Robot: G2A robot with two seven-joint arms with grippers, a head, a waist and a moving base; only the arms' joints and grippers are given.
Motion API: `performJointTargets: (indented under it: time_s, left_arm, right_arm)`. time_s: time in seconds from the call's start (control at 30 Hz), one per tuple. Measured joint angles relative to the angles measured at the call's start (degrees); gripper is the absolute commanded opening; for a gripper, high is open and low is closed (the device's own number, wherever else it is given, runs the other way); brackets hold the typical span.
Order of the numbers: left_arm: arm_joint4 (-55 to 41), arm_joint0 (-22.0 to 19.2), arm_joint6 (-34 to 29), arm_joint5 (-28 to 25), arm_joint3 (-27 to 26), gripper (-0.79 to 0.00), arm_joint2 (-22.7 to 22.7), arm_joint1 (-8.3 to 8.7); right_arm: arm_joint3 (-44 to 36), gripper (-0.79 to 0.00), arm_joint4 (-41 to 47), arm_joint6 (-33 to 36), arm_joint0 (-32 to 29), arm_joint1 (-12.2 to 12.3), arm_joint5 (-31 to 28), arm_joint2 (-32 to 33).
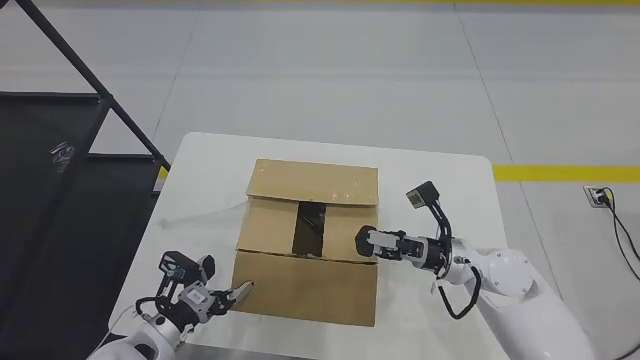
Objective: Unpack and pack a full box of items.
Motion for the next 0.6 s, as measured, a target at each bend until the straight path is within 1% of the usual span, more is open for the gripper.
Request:
performJointTargets:
  time_s: [0.27,0.33,0.4,0.53,0.6]
  left_arm:
    - [-0.01,0.0,0.0,-0.03,0.01,0.0,-0.01,0.0]
    - [-0.01,0.0,0.0,-0.03,0.01,0.0,-0.01,0.0]
    - [-0.04,0.0,0.2,-0.11,-0.1,0.0,0.29,-0.01]
    - [0.46,-0.14,0.36,0.02,-0.18,0.0,0.79,0.04]
    - [0.71,-0.19,0.49,0.06,-0.12,0.0,0.95,0.08]
  right_arm:
    - [-0.22,0.0,0.19,-0.48,-0.3,-0.04,0.2,0.0]
    - [0.02,0.0,1.56,-3.49,-0.82,-0.25,2.17,0.08]
    - [0.46,0.0,1.78,-7.96,-0.45,-0.62,5.79,-0.47]
    - [3.18,0.0,3.67,-9.86,1.17,-1.32,8.57,-1.92]
    - [5.47,0.0,2.49,-11.61,2.54,-1.67,10.21,-2.71]
